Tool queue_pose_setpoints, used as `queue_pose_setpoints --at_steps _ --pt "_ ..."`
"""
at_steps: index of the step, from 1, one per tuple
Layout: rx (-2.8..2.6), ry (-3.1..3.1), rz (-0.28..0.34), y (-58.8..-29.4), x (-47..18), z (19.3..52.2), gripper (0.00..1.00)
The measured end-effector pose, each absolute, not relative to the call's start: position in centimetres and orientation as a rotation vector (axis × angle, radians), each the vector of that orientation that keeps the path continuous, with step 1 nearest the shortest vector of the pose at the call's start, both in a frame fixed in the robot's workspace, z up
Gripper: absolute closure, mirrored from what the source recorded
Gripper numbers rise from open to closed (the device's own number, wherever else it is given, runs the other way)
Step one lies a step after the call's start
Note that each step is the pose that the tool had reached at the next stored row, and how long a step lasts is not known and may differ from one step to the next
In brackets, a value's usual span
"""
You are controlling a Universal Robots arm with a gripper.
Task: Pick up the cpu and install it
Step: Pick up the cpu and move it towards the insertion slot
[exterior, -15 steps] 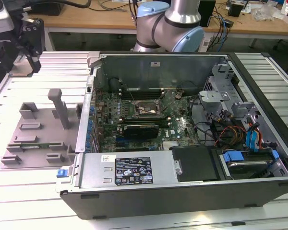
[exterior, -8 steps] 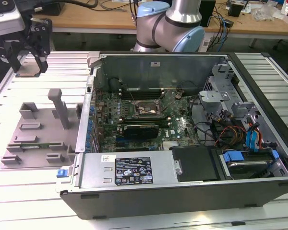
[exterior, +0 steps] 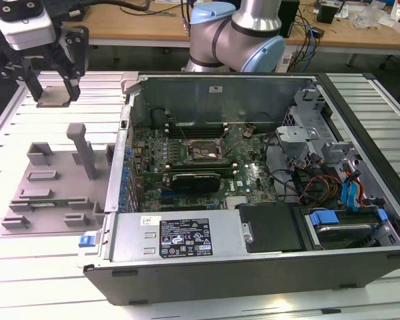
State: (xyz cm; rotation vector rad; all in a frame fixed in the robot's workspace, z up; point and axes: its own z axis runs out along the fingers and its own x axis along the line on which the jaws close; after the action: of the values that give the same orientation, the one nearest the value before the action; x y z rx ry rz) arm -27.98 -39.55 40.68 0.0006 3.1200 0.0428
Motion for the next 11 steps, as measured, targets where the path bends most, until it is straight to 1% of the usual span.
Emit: queue_pose_setpoints --at_steps 11 --pt "0.001 3.12 0.043 -39.5 -24.3 40.7 0.45"
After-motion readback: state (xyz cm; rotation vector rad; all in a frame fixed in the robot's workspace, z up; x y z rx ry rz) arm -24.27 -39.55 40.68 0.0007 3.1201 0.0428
